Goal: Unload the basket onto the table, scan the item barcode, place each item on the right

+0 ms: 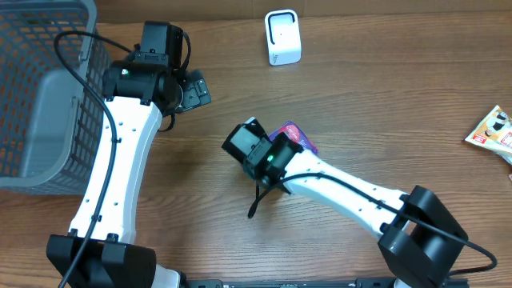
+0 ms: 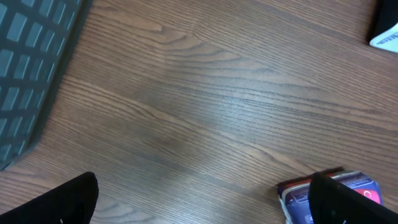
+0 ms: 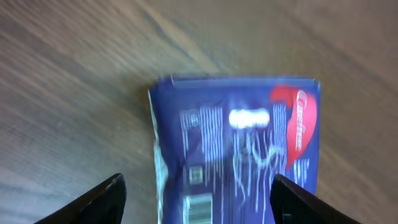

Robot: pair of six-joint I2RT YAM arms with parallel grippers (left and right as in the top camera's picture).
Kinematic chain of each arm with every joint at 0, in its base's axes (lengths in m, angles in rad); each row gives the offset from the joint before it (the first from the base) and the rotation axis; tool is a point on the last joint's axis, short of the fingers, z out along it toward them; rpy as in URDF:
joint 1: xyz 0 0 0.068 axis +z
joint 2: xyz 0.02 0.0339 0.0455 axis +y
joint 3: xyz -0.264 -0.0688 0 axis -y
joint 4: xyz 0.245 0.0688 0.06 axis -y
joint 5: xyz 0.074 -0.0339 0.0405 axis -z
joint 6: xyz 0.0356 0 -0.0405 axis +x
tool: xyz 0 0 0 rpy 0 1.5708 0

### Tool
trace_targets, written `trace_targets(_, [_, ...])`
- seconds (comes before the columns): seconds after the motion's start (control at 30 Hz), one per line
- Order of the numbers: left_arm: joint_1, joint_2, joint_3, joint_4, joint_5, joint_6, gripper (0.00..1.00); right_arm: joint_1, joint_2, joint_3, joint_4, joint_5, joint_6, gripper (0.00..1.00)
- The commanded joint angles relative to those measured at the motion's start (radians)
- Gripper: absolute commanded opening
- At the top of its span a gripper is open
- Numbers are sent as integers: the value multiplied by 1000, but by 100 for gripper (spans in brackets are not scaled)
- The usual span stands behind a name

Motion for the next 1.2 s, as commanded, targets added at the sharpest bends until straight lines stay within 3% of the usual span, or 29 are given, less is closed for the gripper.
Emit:
trace_targets(0.0, [3, 6, 5, 0, -16, -44, 100, 6, 0, -8, 67, 95, -41, 75])
trace_targets(0.23, [3, 6, 5, 0, -16, -44, 100, -50, 6, -8, 113, 119, -31, 81])
trace_targets(0.37, [3, 6, 5, -1, -16, -44, 100, -167, 6, -7, 104, 48, 50, 81])
trace_targets(0.53, [3, 6, 5, 0, -16, -44, 100, -400, 6, -7, 103, -417, 34, 91])
trace_targets(0.7, [3, 6, 5, -1, -16, -44, 100, -586, 6, -7, 69, -903, -73, 90])
trace_targets(0.77, [3, 6, 5, 0, -16, -44, 100, -614, 6, -7, 47, -976, -105, 85])
trace_targets(0.87, [3, 6, 5, -1, -16, -44, 100, -601, 6, -7, 9, -938, -142, 75])
trace_targets(1.17, [3, 6, 5, -1, -16, -44, 100, -312, 6, -6, 14, -505, -140, 70])
